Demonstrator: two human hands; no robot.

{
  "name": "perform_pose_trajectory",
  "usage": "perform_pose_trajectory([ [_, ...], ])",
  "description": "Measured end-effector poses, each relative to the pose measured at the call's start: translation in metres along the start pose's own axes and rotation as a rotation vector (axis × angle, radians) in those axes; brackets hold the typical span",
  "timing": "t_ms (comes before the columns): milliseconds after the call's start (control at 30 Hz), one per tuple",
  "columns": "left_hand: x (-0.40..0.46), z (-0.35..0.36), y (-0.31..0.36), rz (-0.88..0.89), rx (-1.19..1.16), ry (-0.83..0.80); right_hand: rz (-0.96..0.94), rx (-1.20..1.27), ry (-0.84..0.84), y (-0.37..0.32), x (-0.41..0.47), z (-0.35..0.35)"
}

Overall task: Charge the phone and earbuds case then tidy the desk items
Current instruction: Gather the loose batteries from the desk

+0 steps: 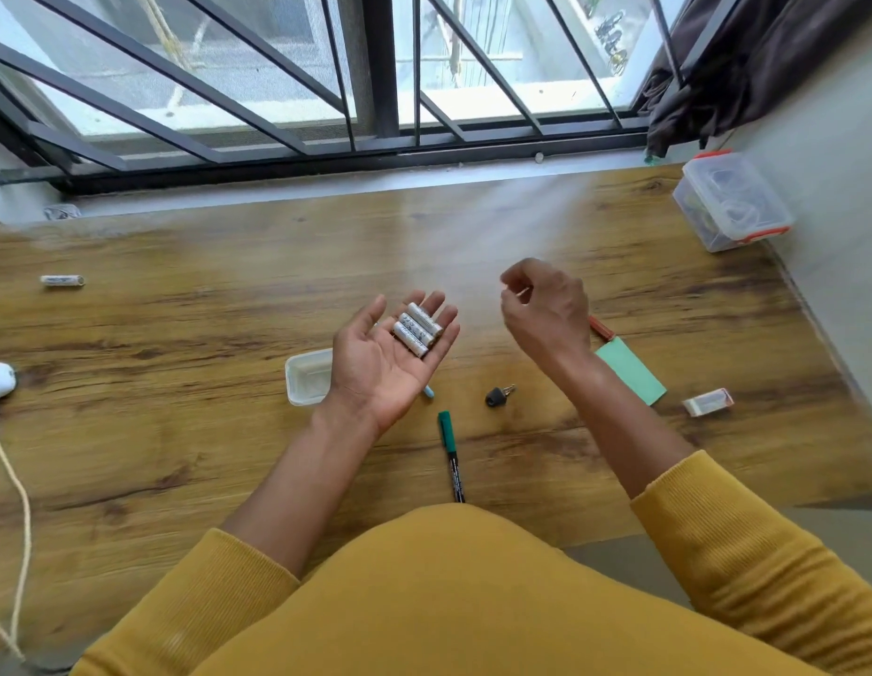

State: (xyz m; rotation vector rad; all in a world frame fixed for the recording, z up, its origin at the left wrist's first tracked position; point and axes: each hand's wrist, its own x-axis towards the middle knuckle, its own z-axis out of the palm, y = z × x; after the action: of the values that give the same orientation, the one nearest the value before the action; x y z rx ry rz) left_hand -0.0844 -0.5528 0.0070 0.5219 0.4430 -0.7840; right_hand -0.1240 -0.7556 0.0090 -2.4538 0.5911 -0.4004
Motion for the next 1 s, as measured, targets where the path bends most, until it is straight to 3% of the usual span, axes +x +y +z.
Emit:
perform_pose_trajectory([
  [267, -0.005, 0.002, -0.012, -0.025, 0.028, -0.005, 0.255, -0.323, -0.111, 0.069, 0.013, -0.036],
  [633, -0.011, 0.001, -0.018, -0.03, 0.057, -0.009, 0.318, -0.42, -0.126, 0.085, 0.01, -0.029],
  [833, -0.017, 0.0, -0.018, -0.015, 0.061, -0.014, 0.29, -0.126, -0.087, 0.055, 0.009, -0.033],
  [1000, -0.023, 0.0, -0.015, 0.026, 0.067, -0.015, -0.023, 0.18, -0.189, -0.027, -0.008, -0.036],
])
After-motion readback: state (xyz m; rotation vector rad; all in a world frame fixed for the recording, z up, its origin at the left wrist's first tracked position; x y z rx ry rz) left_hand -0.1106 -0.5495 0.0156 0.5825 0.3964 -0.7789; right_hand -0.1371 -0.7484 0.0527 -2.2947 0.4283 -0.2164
